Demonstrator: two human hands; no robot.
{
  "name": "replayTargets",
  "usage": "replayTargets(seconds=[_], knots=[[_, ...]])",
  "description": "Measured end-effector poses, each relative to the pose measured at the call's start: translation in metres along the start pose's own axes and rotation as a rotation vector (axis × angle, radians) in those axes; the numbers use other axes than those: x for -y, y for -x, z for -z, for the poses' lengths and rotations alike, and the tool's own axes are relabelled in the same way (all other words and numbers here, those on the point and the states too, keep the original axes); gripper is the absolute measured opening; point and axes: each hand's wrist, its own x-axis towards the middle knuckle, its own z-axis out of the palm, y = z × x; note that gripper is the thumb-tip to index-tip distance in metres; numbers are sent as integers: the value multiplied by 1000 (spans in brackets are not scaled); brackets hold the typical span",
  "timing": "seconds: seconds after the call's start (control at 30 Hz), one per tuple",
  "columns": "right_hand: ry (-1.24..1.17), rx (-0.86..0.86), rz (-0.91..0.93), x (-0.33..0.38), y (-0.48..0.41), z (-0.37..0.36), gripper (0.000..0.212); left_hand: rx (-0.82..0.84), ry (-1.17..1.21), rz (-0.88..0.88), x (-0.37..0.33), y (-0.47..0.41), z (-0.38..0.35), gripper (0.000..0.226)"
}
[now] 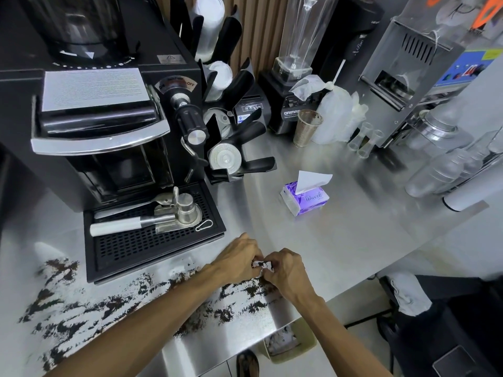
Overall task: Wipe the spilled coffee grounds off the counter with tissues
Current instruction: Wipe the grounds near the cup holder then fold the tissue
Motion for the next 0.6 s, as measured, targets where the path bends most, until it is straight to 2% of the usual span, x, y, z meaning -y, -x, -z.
replayTargets(seconds=[0.33,0.6], knots=[[15,-37,-31,4,2,8,29,-57,-23,-41,-6,2,1,18],[34,-61,-24,-10,22,27,29,-104,-24,-61,-33,1,-6,35]])
